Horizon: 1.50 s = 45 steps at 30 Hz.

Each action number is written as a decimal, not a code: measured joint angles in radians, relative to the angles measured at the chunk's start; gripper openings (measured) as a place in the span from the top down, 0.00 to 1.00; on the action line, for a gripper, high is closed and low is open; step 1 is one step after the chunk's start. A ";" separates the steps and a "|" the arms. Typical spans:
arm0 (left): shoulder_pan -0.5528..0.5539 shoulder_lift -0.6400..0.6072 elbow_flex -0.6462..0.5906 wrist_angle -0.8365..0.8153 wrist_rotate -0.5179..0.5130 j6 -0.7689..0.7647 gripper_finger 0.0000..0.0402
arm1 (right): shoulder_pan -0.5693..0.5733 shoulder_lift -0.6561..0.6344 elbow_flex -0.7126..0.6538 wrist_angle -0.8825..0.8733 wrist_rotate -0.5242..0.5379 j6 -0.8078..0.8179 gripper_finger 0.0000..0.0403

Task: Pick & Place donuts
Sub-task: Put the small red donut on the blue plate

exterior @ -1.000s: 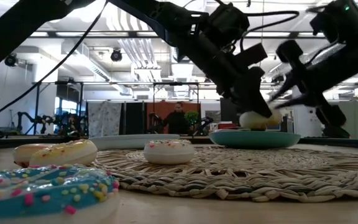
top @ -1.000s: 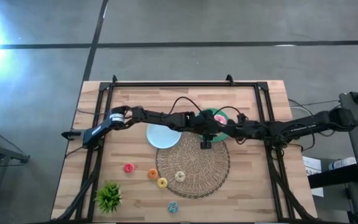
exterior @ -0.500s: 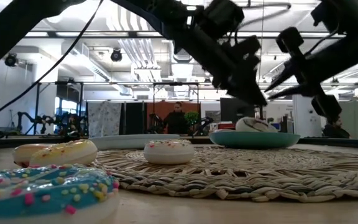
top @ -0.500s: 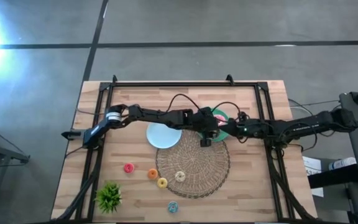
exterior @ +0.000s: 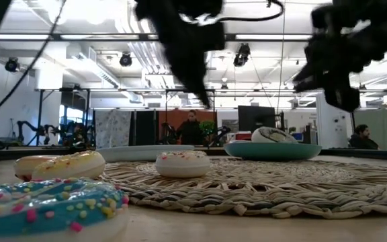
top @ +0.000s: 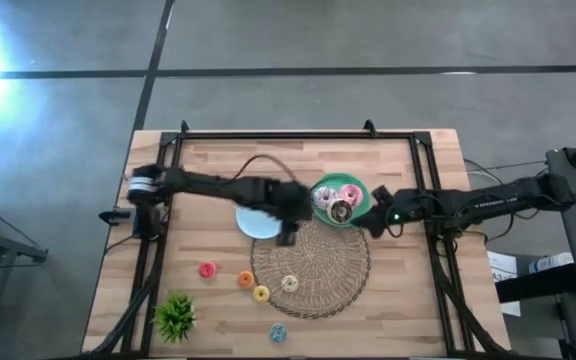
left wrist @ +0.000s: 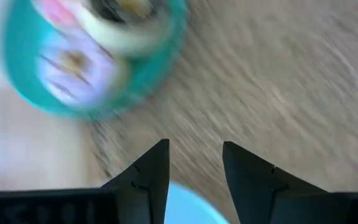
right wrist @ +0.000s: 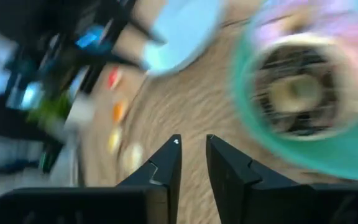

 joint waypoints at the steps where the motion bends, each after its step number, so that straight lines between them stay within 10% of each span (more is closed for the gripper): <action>1: -0.015 -0.041 -0.052 0.001 0.002 -0.014 0.69 | 0.008 0.011 0.023 -0.012 -0.028 -0.042 0.81; 17: -0.325 -0.431 -0.468 -0.140 -0.014 -0.426 0.69 | 0.073 0.355 0.441 -0.441 -0.050 -0.661 0.54; 31: -0.493 -0.525 -0.619 -0.309 0.097 -0.661 0.69 | 0.093 0.566 0.656 -0.583 0.009 -0.814 0.50; 45: -0.503 -0.679 -0.878 -0.078 0.104 -0.758 0.69 | 0.110 0.520 0.623 -0.621 0.107 -0.745 0.50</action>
